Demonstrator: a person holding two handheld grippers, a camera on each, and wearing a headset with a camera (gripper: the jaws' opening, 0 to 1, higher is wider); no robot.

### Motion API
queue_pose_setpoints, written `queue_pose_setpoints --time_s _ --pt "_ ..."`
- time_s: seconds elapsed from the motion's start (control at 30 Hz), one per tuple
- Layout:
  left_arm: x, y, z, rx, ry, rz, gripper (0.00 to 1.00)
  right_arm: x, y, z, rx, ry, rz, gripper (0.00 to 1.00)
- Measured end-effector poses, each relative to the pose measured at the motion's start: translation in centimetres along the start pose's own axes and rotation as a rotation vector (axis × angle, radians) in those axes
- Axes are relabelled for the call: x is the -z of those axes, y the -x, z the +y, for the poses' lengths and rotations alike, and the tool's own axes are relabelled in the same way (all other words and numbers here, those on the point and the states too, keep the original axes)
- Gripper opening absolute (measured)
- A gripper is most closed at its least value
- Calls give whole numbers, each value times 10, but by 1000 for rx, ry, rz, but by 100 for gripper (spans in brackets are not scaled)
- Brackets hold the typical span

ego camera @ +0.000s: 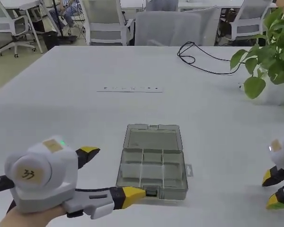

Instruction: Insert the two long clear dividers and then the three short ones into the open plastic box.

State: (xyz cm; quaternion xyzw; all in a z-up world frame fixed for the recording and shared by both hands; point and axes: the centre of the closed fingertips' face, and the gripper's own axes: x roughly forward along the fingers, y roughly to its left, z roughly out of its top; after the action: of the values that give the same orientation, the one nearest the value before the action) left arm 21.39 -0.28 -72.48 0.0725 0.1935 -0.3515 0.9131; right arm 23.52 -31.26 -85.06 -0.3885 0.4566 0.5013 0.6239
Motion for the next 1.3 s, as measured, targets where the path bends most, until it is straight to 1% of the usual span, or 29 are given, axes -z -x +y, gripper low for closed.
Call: queue_pose_setpoints --time_s 0.07,0.1,0.13,0.2,0.3,0.33,0.4,0.47,0.5,0.57,0.67,0.7,0.73,0.83,0.93,0.97,1.0,1.1,1.23,1.3 --pt "0 1 0 0 -3 1 85 -2 1 1 15 13 6 32" --pt "0 1 0 -1 -5 2 85 -4 3 0 35 16 4 32" --pt "-2 2 0 -5 -12 0 84 -6 4 -1 44 16 -2 32" --pt "-5 3 0 -6 -14 -9 82 -12 8 -1 63 14 -23 32" --pt "-9 4 0 -8 -15 -20 79 -18 12 -5 96 24 -42 32" --pt "-10 4 -1 -8 -18 -22 78 -23 15 -7 115 31 -61 32" --pt "-11 4 -3 -2 -12 -24 76 -30 19 -8 132 36 -81 32" --pt "-12 4 -5 8 6 -35 75 -42 25 -7 149 44 -109 32" --pt "-12 4 -6 11 16 -39 73 -47 27 -7 157 47 -121 32" --pt "-12 4 -8 18 38 -40 70 -62 33 -6 181 57 -166 32" --pt "-11 3 -11 23 59 -46 68 -79 40 -3 202 83 -201 32" --pt "-11 3 -12 28 72 -48 66 -82 38 -9 207 99 -216 32" --pt "-11 3 -13 31 80 -50 64 -87 40 -8 212 104 -227 32" --pt "-13 3 -18 46 120 -70 59 -109 46 0 226 133 -263 32" --pt "-14 2 -21 55 142 -78 55 -123 49 5 235 163 -283 32" --pt "-15 2 -21 57 145 -79 54 -125 48 1 238 176 -288 32" --pt "-15 2 -22 62 161 -83 54 -130 48 2 242 184 -296 32" --pt "-17 1 -27 80 199 -95 52 -149 53 8 252 215 -327 32" --pt "-16 -1 -32 98 223 -90 49 -169 57 15 259 252 -355 32" --pt "-16 -3 -36 114 251 -91 47 -179 58 18 261 268 -369 32"
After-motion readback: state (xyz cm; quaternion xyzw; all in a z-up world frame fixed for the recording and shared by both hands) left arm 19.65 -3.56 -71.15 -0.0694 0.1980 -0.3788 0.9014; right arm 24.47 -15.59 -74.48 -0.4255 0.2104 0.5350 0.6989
